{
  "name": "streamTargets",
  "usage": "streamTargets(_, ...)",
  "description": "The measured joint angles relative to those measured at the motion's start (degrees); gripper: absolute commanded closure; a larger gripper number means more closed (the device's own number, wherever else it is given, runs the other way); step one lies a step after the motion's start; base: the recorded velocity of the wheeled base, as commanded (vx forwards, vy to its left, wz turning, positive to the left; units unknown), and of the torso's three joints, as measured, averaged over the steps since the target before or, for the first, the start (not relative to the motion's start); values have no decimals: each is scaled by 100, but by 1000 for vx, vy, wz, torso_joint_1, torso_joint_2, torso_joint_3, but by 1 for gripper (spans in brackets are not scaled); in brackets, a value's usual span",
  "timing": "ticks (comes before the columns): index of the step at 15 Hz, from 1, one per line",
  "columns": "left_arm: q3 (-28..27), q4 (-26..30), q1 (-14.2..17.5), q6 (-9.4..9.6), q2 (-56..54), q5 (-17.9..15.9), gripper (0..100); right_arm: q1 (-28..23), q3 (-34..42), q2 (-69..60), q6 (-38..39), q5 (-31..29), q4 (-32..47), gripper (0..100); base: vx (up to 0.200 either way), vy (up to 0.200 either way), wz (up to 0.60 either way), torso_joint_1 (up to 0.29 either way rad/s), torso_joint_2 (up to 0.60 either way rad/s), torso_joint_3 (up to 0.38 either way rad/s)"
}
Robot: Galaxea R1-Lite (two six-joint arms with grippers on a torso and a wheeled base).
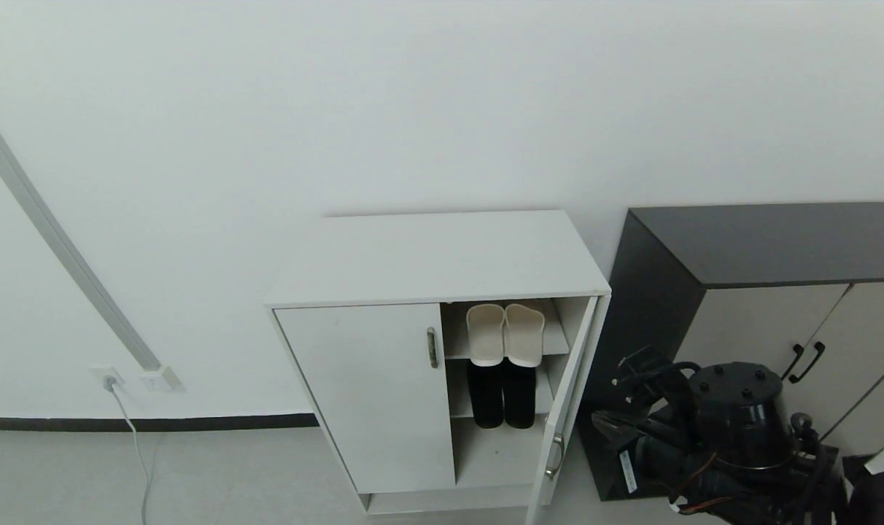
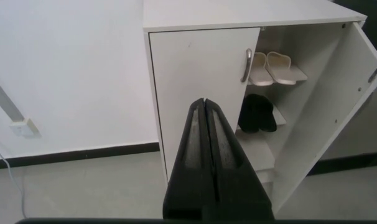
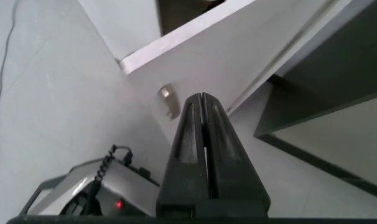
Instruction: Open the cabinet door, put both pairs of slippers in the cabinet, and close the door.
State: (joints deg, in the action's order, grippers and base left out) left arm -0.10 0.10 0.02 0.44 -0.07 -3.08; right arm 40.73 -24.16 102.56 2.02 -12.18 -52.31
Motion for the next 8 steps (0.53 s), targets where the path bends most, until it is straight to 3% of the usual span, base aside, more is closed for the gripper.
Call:
streamTargets(3, 0, 0, 0, 0, 0, -2, 100, 0, -216, 645, 101, 0, -642, 100, 0, 0, 0, 0, 0, 0)
streamTargets(8, 0, 0, 0, -9, 0, 18, 100, -63, -845, 1408, 132, -7, -728, 100, 0, 0, 0, 0, 0, 0)
